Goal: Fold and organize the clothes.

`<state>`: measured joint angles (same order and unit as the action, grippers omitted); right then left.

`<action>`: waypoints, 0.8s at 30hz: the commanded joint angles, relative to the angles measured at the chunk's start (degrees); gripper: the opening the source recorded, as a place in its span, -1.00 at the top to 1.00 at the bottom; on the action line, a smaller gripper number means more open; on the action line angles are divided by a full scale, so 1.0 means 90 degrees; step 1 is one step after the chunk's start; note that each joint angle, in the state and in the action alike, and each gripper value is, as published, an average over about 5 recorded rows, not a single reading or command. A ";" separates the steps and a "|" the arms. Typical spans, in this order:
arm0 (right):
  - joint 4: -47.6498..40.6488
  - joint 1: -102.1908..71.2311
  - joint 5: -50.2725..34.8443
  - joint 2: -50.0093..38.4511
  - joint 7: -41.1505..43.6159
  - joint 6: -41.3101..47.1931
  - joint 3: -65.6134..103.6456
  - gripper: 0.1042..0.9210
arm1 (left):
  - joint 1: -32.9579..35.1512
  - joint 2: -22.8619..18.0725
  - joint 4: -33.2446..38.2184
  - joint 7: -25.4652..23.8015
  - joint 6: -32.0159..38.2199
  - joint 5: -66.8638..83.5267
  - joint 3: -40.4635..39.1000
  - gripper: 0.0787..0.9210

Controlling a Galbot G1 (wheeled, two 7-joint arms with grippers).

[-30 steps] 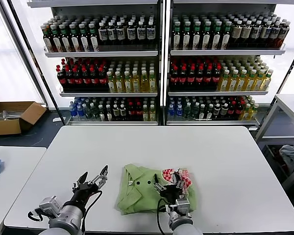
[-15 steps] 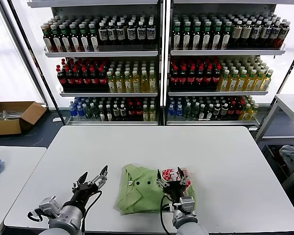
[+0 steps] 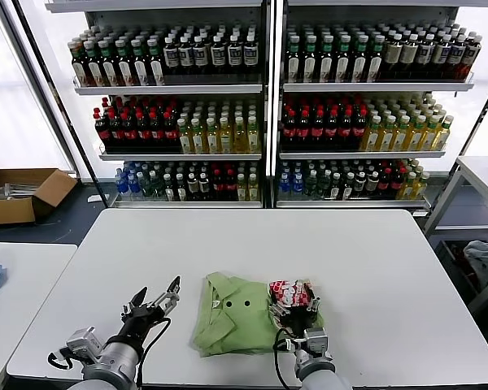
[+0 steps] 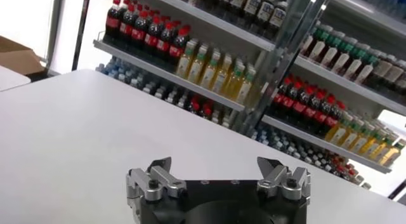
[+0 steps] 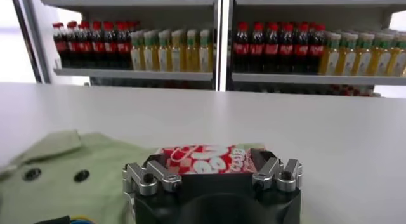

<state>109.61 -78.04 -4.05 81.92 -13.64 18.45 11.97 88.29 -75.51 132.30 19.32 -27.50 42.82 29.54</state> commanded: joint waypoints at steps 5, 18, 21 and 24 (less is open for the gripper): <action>0.0779 -0.0211 -0.0129 -0.0158 -0.0009 -0.0070 0.0113 -0.76 | -0.0043 0.0020 0.0004 -0.0010 0.0002 0.0013 0.0039 -0.77; 0.1705 -0.1083 -0.0852 -0.0554 0.1357 -0.1397 0.2158 -0.76 | 0.0039 0.0088 -0.0091 -0.0985 0.0229 -0.0354 0.0673 -0.77; 0.1690 -0.1488 -0.0961 -0.0523 0.1837 -0.1597 0.2677 -0.76 | 0.0104 0.0114 -0.0140 -0.1459 0.0370 -0.0513 0.0978 -0.77; 0.1688 -0.1856 -0.1118 -0.0455 0.2237 -0.1697 0.3070 -0.76 | 0.0182 0.0099 -0.0232 -0.1941 0.0630 -0.0974 0.1189 -0.77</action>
<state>121.68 -85.45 -9.98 78.16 -5.58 10.13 24.70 88.98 -74.54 131.21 13.50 -25.54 40.50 34.14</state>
